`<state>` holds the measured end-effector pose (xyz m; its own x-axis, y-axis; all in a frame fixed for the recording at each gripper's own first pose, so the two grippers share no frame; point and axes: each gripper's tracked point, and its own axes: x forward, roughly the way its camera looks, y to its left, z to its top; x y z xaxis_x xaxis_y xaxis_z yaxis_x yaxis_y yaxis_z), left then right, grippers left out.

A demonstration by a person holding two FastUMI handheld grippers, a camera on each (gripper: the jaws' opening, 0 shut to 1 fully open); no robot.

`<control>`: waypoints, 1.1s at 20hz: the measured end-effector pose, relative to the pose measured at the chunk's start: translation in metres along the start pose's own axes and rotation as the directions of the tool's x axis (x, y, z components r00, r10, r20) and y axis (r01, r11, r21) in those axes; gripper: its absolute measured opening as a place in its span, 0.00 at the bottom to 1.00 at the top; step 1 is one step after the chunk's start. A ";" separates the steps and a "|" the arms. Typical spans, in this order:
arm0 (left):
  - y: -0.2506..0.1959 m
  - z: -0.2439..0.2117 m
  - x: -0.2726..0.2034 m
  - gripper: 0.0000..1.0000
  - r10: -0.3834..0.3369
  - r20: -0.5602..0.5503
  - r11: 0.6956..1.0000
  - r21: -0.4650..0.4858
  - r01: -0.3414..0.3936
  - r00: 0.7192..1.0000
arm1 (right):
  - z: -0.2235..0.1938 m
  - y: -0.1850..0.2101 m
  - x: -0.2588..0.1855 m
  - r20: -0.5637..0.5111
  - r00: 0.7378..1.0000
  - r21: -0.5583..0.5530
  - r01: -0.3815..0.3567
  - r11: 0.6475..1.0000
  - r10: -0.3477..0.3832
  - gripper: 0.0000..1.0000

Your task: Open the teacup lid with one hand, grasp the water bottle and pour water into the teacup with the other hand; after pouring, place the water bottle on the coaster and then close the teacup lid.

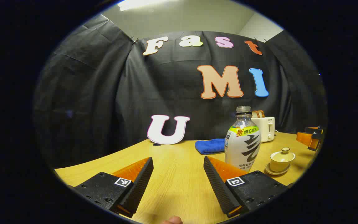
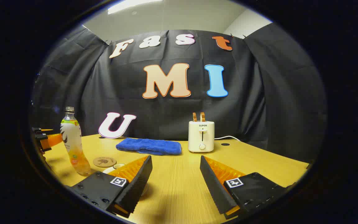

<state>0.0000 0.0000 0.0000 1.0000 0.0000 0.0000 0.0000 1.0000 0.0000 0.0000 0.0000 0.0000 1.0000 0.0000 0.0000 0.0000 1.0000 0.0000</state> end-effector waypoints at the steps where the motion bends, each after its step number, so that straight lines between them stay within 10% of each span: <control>1: 0.002 -0.002 -0.001 0.95 0.009 -0.019 1.000 0.001 -0.009 1.000 | -0.003 0.000 0.001 -0.021 1.000 0.006 -0.003 1.000 0.003 0.99; 22: 0.000 0.000 0.003 0.94 0.008 0.001 1.000 -0.004 -0.008 1.000 | -0.003 0.004 0.002 -0.009 1.000 0.005 -0.023 1.000 0.023 1.00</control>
<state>0.0028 -0.0001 0.0001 1.0000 0.0084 0.0013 -0.0084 1.0000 -0.0041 0.0021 0.0037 -0.0035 0.9997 0.0234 -0.0093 -0.0233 0.9997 0.0047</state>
